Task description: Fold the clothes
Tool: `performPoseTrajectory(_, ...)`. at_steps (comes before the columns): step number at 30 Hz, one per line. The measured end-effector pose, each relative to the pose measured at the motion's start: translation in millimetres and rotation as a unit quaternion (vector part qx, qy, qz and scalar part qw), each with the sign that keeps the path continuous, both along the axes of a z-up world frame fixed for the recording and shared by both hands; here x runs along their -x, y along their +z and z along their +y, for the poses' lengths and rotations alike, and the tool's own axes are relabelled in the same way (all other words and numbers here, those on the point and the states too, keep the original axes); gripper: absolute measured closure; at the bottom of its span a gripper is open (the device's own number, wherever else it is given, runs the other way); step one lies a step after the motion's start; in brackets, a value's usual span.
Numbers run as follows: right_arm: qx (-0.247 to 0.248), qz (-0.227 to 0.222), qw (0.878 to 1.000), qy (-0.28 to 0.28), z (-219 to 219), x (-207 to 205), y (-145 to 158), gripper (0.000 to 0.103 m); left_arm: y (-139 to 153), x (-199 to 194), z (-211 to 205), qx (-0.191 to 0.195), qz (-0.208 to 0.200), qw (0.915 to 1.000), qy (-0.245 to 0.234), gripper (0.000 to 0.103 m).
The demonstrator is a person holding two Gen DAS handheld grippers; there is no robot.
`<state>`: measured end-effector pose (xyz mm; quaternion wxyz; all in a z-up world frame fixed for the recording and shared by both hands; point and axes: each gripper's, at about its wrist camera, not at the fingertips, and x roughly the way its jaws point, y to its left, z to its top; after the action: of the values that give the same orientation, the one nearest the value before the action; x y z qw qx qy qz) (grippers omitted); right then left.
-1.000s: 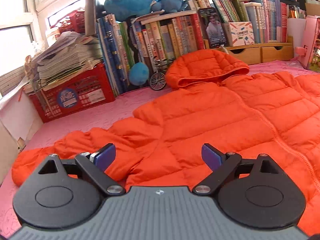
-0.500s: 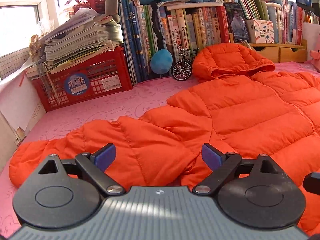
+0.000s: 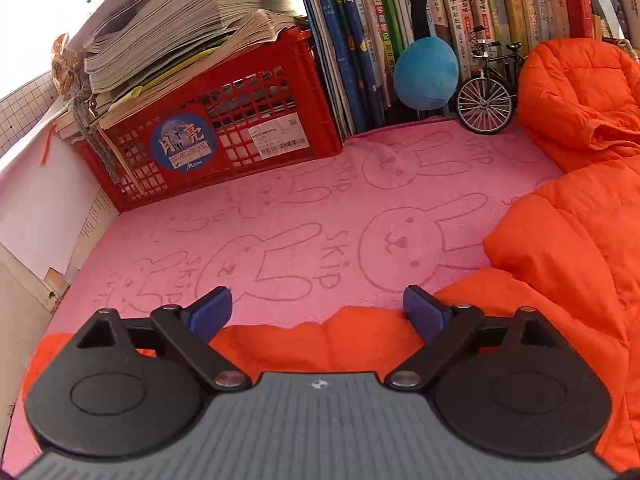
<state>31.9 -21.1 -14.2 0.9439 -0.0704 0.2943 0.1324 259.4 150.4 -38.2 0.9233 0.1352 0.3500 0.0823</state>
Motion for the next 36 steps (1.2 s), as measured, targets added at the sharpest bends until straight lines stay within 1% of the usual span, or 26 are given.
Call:
performPoseTrajectory(1,-0.003,0.003,1.0,0.0,-1.0,-0.4,-0.3,0.001,2.7,1.2,4.0,0.008,-0.003,1.0,0.002,0.023)
performPoseTrajectory(3,-0.008,0.007,1.0,-0.001,-2.5,-2.3,-0.2,0.001,10.1,14.5,12.4,0.045,-0.018,0.9987,-0.015,0.023)
performPoseTrajectory(5,-0.009,0.008,1.0,-0.001,-2.7,-2.5,-0.2,0.0,19.0,37.9,16.1,0.084,-0.033,0.9945,-0.054,0.023)
performPoseTrajectory(7,-0.008,0.008,1.0,-0.001,-2.3,-2.6,0.0,0.0,23.1,62.4,13.6,0.103,-0.035,0.9895,-0.095,0.023)
performPoseTrajectory(8,-0.008,0.008,1.0,-0.001,-2.2,-2.8,0.0,0.0,21.7,70.9,10.6,0.102,-0.03,0.9884,-0.108,0.023)
performPoseTrajectory(11,-0.008,0.007,1.0,-0.002,-2.3,-2.5,-0.2,0.0,12.1,88.7,-0.6,0.084,-0.008,0.9871,-0.135,0.022)
performPoseTrajectory(13,-0.007,0.007,1.0,-0.002,-1.8,-2.2,-0.3,0.0,3.6,84.0,-5.9,0.071,-0.001,0.9885,-0.134,0.021)
performPoseTrajectory(14,-0.006,0.007,1.0,-0.002,-1.6,-2.4,-0.5,0.0,-0.9,79.5,-8.2,0.064,0.001,0.9895,-0.13,0.017)
performPoseTrajectory(15,-0.006,0.006,1.0,-0.002,-1.6,-2.3,-0.6,0.0,-3.6,72.1,-8.4,0.062,0.001,0.9906,-0.121,0.015)
performPoseTrajectory(17,-0.005,0.006,1.0,-0.003,-0.9,-3.4,-0.8,0.0,-6.2,53.1,-5.5,0.068,0.0,0.993,-0.097,0.014)
performPoseTrajectory(20,-0.004,0.006,1.0,-0.004,0.0,-4.3,-1.3,0.0,-9.7,24.8,-1.0,0.06,-0.002,0.9964,-0.059,0.01)
performPoseTrajectory(21,-0.004,0.006,1.0,-0.004,0.1,-4.4,-1.4,0.0,-10.0,16.5,1.2,0.061,0.0,0.997,-0.047,0.005)
performPoseTrajectory(23,-0.005,0.007,1.0,-0.005,-0.2,-4.7,-1.6,0.0,-9.3,3.2,5.6,0.071,0.007,0.9972,-0.024,0.005)
performPoseTrajectory(24,-0.006,0.007,1.0,-0.005,-0.3,-4.8,-1.6,0.0,-7.7,0.4,6.3,0.071,0.009,0.9974,-0.013,0.009)
performPoseTrajectory(25,-0.006,0.008,1.0,-0.005,-0.4,-4.8,-1.5,0.0,-5.6,-0.6,6.4,0.066,0.009,0.9978,-0.003,0.017)
performPoseTrajectory(26,-0.007,0.009,1.0,-0.005,-0.6,-4.7,-1.5,0.0,-2.3,2.3,8.8,0.075,0.006,0.9972,-0.001,0.031)
performPoseTrajectory(28,-0.009,0.009,1.0,-0.005,-1.0,-4.3,-1.5,0.0,6.0,13.6,16.8,0.11,-0.005,0.9939,-0.007,0.033)
performPoseTrajectory(29,-0.01,0.01,1.0,-0.005,-1.2,-4.4,-1.5,0.0,10.5,23.0,18.8,0.122,-0.011,0.9923,-0.019,0.033)
performPoseTrajectory(32,-0.011,0.011,1.0,-0.005,-1.4,-5.1,-1.2,0.0,24.5,59.5,20.8,0.145,-0.031,0.986,-0.076,0.032)
performPoseTrajectory(33,-0.012,0.011,1.0,-0.005,-1.5,-5.3,-1.0,0.0,27.2,71.0,21.1,0.142,-0.035,0.9847,-0.094,0.029)
performPoseTrajectory(35,-0.012,0.011,1.0,-0.005,-1.7,-5.6,-1.0,0.0,23.5,92.1,12.1,0.112,-0.034,0.9852,-0.126,0.025)
performPoseTrajectory(36,-0.012,0.011,1.0,-0.005,-1.8,-5.8,-0.9,0.0,20.8,102.5,6.4,0.095,-0.032,0.9849,-0.141,0.025)
